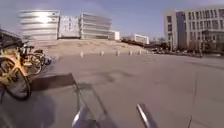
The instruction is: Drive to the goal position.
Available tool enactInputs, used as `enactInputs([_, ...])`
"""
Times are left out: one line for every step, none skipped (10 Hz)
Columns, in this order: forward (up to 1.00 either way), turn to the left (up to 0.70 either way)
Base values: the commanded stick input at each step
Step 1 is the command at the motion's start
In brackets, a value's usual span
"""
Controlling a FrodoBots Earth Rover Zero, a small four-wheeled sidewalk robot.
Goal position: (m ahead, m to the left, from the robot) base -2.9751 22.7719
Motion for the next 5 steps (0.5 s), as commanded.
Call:
enactInputs([0.45, -0.27])
enactInputs([0.45, -0.27])
enactInputs([0.45, -0.27])
enactInputs([0.45, -0.27])
enactInputs([0.45, -0.27])
